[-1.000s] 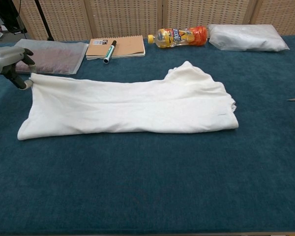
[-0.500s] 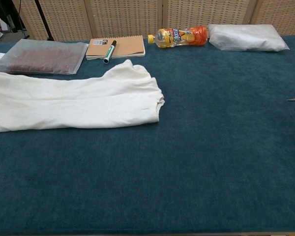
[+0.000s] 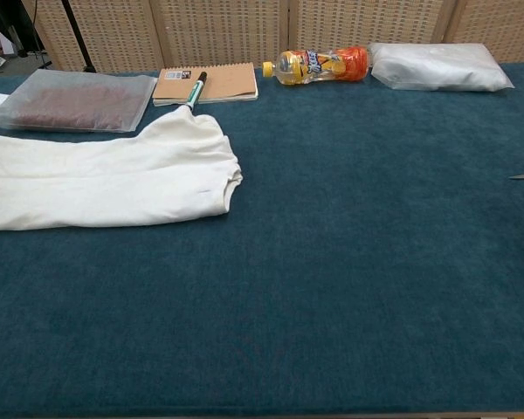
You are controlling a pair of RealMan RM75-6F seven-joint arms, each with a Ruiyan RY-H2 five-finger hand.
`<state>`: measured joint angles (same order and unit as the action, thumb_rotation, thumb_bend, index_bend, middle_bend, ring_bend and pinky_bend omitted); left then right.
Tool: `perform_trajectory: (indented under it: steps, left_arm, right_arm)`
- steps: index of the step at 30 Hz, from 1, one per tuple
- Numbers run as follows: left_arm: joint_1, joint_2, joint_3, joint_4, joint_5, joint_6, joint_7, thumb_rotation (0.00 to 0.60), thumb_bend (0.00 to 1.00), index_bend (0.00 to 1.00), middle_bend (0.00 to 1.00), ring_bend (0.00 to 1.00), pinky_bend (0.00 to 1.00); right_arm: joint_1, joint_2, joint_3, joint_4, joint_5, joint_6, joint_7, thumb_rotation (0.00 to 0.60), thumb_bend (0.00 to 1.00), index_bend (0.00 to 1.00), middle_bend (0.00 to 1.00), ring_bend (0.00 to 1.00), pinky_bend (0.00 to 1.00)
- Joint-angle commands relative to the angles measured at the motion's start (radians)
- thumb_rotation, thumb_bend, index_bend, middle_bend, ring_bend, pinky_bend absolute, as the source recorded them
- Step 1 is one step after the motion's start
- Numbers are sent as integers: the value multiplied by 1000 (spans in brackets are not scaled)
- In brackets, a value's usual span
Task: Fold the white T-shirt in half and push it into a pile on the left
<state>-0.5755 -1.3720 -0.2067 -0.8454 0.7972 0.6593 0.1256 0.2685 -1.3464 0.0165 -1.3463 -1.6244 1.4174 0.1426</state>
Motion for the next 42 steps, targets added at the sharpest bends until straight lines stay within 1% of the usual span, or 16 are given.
perform_trajectory:
  steps: [1,4,7,11,13,17,23,26,29,32,38,42]
  left_arm:
    - [8,-10,-4,41,-9,-16,-9,600,670,769,0,0,0]
    - [10,-8,-11,41,5,-16,-31,600,671,769,0,0,0]
    - [16,7,-29,-13,57,10,-96,600,671,769,0,0,0]
    - [25,46,-58,-151,140,55,-203,600,675,769,0,0,0]
    - [27,62,-66,-213,173,94,-218,600,678,769,0,0,0]
    - [8,85,-91,-349,185,151,-186,600,679,769,0,0,0]
    - [-67,56,-117,-447,127,195,-34,600,679,769,0,0,0]
    - [-115,13,-128,-450,84,197,32,600,679,770,0,0,0]
    - [-162,-37,-133,-427,44,194,89,600,678,769,0,0,0]
    - [-243,-131,-141,-367,-14,171,159,600,677,769,0,0,0]
    - [-338,-248,-150,-261,-90,162,243,600,676,769,0,0,0]
    - [-384,-302,-155,-190,-133,125,269,600,671,769,0,0,0]
  right_arm:
    - [1,0,1,0,1,-1,0,600,0,0,0,0,0]
    - [1,0,2,-1,1,0,-1,600,0,0,0,0,0]
    - [0,0,2,-4,0,1,-4,600,0,0,0,0,0]
    - [-1,2,2,-8,0,1,-5,600,0,0,0,0,0]
    - [-1,4,3,-10,1,3,-4,600,0,0,0,0,0]
    - [-2,9,6,-13,1,6,3,600,0,0,0,0,0]
    - [-2,15,9,-14,2,9,17,600,0,0,0,0,0]
    - [-2,19,12,-14,5,12,23,600,0,0,0,0,0]
    - [-3,23,14,-15,7,12,30,600,0,0,0,0,0]
    - [-3,27,18,-13,13,10,38,600,0,0,0,0,0]
    - [-5,31,23,-9,23,9,50,600,0,0,0,0,0]
    - [-5,33,26,-5,27,9,57,600,0,0,0,0,0]
